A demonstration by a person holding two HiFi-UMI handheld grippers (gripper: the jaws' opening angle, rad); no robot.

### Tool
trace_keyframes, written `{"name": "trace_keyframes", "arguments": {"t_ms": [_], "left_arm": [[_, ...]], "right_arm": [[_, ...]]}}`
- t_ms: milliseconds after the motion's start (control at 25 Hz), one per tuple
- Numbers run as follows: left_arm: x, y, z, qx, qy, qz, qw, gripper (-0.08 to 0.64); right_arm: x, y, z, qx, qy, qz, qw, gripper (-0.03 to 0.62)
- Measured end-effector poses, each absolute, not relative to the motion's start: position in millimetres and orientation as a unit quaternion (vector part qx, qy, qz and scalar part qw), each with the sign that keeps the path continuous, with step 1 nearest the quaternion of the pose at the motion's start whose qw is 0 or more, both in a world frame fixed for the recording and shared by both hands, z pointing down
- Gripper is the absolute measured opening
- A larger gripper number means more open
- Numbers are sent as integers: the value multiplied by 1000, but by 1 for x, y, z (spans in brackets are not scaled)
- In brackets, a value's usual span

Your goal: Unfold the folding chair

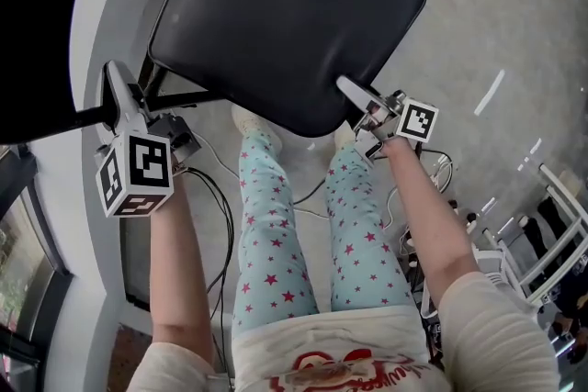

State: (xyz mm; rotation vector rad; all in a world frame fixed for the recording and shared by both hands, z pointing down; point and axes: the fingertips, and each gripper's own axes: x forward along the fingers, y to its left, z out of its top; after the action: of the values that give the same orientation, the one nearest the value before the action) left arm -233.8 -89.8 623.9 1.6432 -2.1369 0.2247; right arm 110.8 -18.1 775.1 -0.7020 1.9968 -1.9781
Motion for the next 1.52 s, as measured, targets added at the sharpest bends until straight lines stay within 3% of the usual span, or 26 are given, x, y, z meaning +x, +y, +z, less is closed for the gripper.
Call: {"name": "trace_keyframes", "arguments": {"t_ms": [160, 480, 600, 680, 1200, 1360, 1520], "left_arm": [[-222, -78, 637, 589, -770, 107, 220, 92], [-211, -71, 658, 582, -771, 148, 213, 143], [-212, -61, 676, 568, -766, 160, 256, 143], [-211, -53, 686, 561, -765, 156, 277, 187], [-190, -43, 682, 591, -750, 154, 254, 221], [-180, -31, 677, 590, -746, 153, 270, 233], [-168, -7, 680, 589, -732, 167, 299, 233]], "right_arm": [[113, -15, 777, -242, 684, -677, 123, 268], [113, -15, 776, -246, 691, -667, 128, 271], [114, -17, 774, -248, 693, -665, 127, 278], [113, -18, 775, -251, 692, -665, 129, 284], [124, -10, 786, -325, 674, -654, 110, 388], [127, 7, 788, -344, 659, -662, 95, 443], [135, 26, 783, -367, 646, -665, 81, 446]]}}
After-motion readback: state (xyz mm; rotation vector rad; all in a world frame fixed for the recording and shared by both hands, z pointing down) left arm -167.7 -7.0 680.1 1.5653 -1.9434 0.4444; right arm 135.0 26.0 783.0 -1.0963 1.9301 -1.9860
